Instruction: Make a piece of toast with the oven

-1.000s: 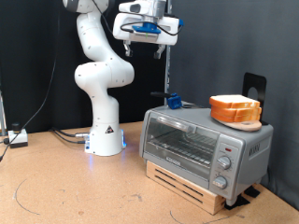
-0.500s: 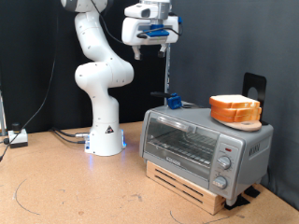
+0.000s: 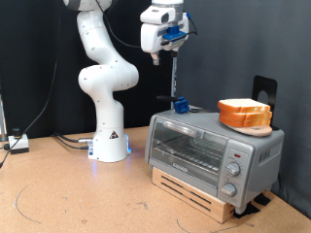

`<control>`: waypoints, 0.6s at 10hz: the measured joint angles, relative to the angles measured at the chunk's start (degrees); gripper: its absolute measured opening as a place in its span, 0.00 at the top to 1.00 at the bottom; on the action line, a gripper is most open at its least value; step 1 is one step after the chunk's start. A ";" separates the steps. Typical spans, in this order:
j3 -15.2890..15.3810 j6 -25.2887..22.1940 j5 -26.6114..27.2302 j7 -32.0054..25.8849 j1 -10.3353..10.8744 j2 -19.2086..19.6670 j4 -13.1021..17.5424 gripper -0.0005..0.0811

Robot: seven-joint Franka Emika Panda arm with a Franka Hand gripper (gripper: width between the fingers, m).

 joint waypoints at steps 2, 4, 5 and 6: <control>-0.85 3.24 5.35 -2.05 0.16 0.75 -0.22 0.01; -1.07 8.41 6.04 -1.93 -0.21 2.03 -1.83 0.01; -1.06 9.46 6.04 -1.83 -0.57 2.74 -2.17 0.01; -1.02 9.37 6.04 -1.96 -0.56 2.69 -2.17 0.01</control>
